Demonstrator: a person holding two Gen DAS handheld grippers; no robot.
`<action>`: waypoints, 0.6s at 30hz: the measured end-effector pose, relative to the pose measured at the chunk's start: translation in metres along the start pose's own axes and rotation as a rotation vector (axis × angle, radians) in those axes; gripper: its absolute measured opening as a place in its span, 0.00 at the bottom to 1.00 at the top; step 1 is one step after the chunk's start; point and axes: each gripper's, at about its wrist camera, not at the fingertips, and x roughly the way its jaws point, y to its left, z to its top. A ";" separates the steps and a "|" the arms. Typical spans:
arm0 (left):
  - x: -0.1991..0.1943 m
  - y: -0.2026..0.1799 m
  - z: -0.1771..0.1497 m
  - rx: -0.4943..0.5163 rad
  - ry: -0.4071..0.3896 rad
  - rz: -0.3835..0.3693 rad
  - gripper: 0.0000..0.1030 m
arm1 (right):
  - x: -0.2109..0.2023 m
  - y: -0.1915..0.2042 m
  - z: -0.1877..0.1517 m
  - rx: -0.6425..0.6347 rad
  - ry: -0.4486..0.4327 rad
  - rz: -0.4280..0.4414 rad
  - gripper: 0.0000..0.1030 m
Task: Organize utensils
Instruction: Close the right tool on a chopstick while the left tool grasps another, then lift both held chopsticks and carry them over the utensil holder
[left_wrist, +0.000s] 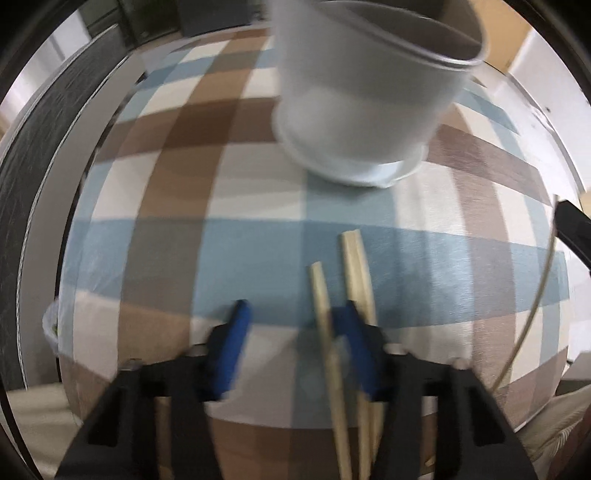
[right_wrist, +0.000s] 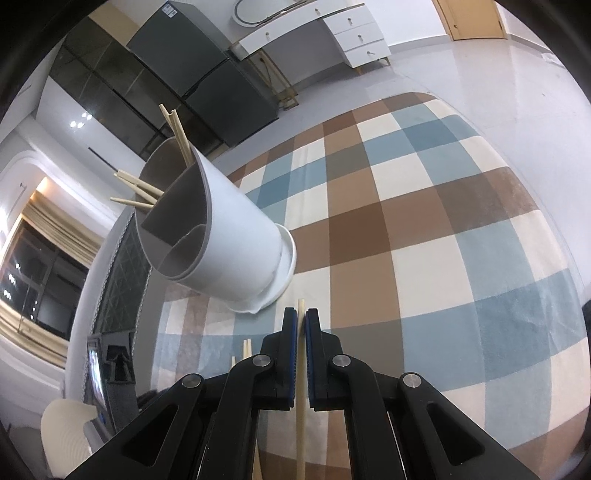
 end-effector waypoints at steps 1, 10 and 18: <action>0.000 -0.004 0.003 0.005 -0.009 -0.002 0.20 | 0.000 0.001 0.000 -0.003 0.000 0.000 0.04; -0.006 0.005 0.017 -0.022 -0.040 -0.071 0.01 | -0.008 0.009 -0.001 -0.048 -0.037 0.024 0.04; -0.074 0.022 0.003 -0.037 -0.256 -0.104 0.00 | -0.037 0.041 -0.018 -0.167 -0.117 0.040 0.04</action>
